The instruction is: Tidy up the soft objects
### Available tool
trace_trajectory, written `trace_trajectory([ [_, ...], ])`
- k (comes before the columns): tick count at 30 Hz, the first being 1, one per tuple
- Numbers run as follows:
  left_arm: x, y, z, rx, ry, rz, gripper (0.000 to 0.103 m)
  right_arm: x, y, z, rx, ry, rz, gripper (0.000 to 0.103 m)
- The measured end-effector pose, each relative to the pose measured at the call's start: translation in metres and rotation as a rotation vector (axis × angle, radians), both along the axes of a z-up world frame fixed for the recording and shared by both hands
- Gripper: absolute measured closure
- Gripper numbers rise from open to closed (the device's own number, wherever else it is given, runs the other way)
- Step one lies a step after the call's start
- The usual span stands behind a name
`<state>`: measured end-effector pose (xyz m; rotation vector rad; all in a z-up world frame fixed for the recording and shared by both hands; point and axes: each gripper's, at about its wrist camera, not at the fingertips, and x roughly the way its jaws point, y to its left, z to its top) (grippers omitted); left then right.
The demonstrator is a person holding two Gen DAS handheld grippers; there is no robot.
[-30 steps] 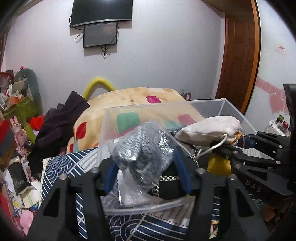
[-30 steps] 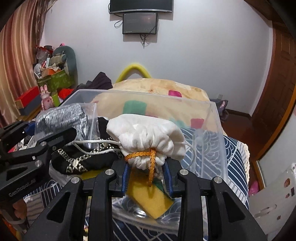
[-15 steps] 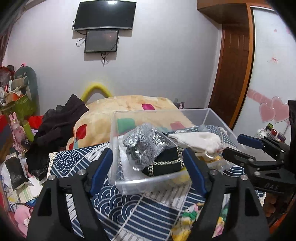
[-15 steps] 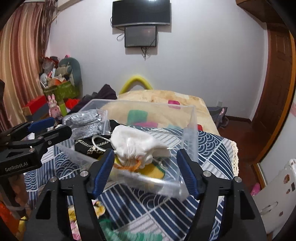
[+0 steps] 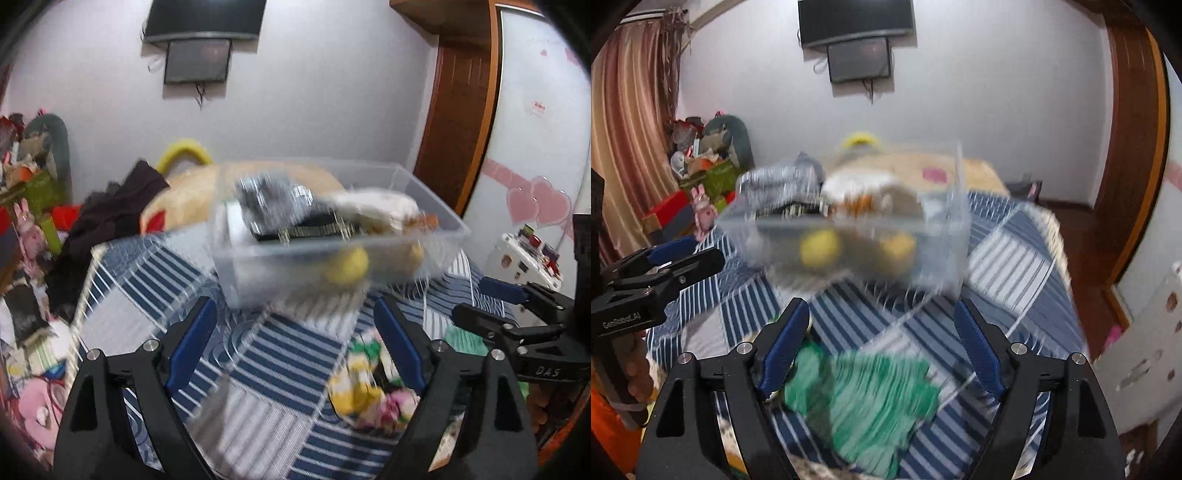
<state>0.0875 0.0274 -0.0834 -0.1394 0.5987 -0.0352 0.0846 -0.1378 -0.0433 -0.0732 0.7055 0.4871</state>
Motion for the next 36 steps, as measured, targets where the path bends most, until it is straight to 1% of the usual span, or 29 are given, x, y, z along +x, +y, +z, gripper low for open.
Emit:
trace_trajectory([
  [3, -0.001, -0.006, -0.014, -0.025, 0.056, -0.028, 0.016, -0.008, 0.001, -0.011, -0.026, 0.018, 0.002, 0.025],
  [6, 0.000, -0.011, -0.027, -0.030, 0.094, -0.045, 0.016, -0.014, 0.000, -0.021, -0.039, 0.047, 0.009, 0.025],
  [9, 0.000, -0.019, -0.039, -0.024, 0.123, -0.063, 0.016, -0.017, 0.000, -0.030, -0.063, 0.056, 0.001, 0.025],
  [12, 0.002, -0.025, -0.047, -0.012, 0.145, -0.074, 0.024, -0.015, -0.001, -0.032, -0.040, 0.078, 0.010, 0.026],
  [13, 0.003, -0.026, -0.049, -0.011, 0.152, -0.078, 0.028, -0.016, -0.001, -0.031, -0.038, 0.077, 0.015, 0.028],
  [14, 0.004, -0.029, -0.052, -0.007, 0.164, -0.085, 0.030, -0.016, 0.000, -0.031, -0.041, 0.076, 0.025, 0.033],
  [15, 0.005, -0.032, -0.055, -0.002, 0.171, -0.088, 0.035, -0.017, 0.001, -0.031, -0.040, 0.077, 0.035, 0.039],
  [16, 0.005, -0.034, -0.055, 0.009, 0.165, -0.082, 0.048, -0.018, 0.003, -0.032, -0.038, 0.077, 0.043, 0.042],
  [17, 0.003, -0.037, -0.055, 0.027, 0.151, -0.078, 0.058, -0.018, 0.004, -0.033, -0.035, 0.079, 0.054, 0.048],
  [18, 0.003, -0.040, -0.054, 0.026, 0.145, -0.096, 0.061, -0.019, 0.004, -0.033, -0.034, 0.075, 0.060, 0.053],
  [19, 0.002, -0.042, -0.055, 0.016, 0.145, -0.124, 0.069, -0.019, 0.005, -0.033, -0.035, 0.070, 0.064, 0.056],
  [20, 0.001, -0.045, -0.055, 0.018, 0.143, -0.133, 0.077, -0.022, 0.007, -0.033, -0.035, 0.068, 0.072, 0.062],
  [21, 0.001, -0.048, -0.055, 0.030, 0.137, -0.138, 0.079, -0.023, 0.008, -0.032, -0.035, 0.065, 0.079, 0.066],
  [23, 0.000, -0.052, -0.055, 0.040, 0.135, -0.154, 0.093, -0.025, 0.009, -0.030, -0.032, 0.058, 0.087, 0.072],
  [26, -0.001, -0.055, -0.055, 0.035, 0.134, -0.174, 0.094, -0.027, 0.006, -0.026, -0.024, 0.043, 0.083, 0.077],
  [30, -0.003, -0.053, -0.050, 0.023, 0.117, -0.170, 0.095, -0.027, -0.001, -0.016, -0.009, 0.013, 0.053, 0.078],
  [36, -0.013, -0.034, -0.025, 0.002, 0.050, -0.136, 0.095, -0.026, -0.012, 0.001, 0.030, -0.020, 0.010, 0.078],
])
